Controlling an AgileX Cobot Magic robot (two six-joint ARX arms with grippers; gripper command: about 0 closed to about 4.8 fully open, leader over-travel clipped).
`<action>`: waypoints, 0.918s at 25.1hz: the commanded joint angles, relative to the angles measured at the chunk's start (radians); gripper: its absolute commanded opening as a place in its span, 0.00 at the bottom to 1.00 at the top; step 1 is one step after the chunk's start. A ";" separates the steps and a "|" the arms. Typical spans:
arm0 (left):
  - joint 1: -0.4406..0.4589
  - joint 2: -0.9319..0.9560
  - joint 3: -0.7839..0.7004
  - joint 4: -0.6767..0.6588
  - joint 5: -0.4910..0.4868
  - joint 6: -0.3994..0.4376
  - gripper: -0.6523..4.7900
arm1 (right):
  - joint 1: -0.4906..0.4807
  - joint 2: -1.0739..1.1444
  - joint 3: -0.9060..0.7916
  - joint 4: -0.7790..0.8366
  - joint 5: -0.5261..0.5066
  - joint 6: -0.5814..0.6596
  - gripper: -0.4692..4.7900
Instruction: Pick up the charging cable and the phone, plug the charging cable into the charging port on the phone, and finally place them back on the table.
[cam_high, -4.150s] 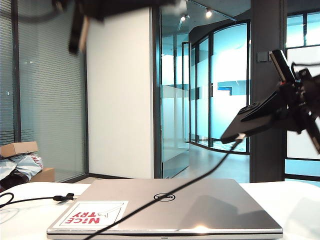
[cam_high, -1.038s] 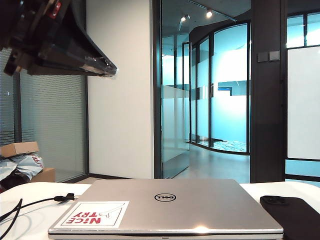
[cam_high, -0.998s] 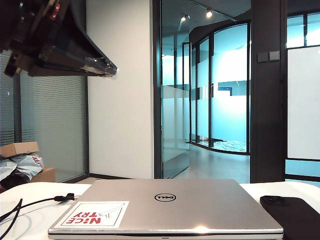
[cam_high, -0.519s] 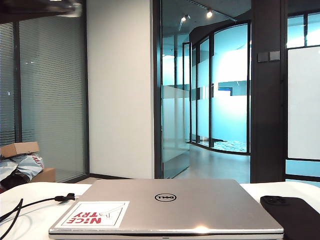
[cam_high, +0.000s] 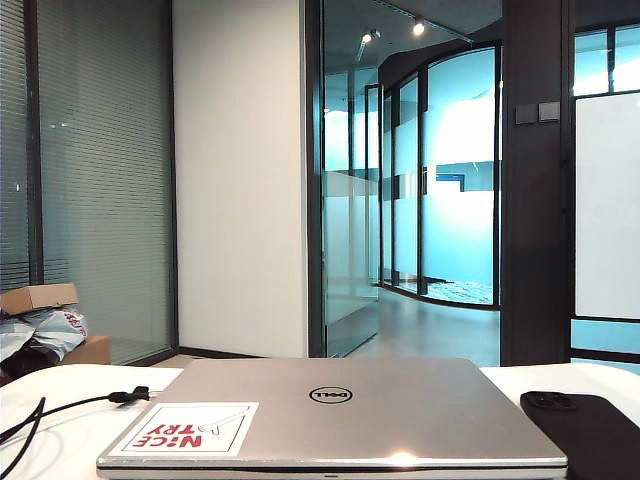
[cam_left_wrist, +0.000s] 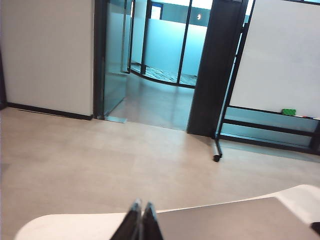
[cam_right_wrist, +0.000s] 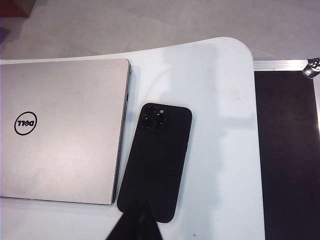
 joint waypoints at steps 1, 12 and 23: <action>0.014 -0.121 -0.037 -0.084 0.003 0.063 0.11 | 0.001 -0.003 0.003 0.011 -0.001 0.000 0.08; 0.061 -0.148 -0.037 -0.185 0.003 0.144 0.11 | 0.001 -0.003 0.003 0.011 -0.001 0.000 0.08; 0.169 -0.148 -0.037 -0.185 0.003 0.063 0.11 | 0.001 -0.003 0.003 0.011 -0.001 0.000 0.08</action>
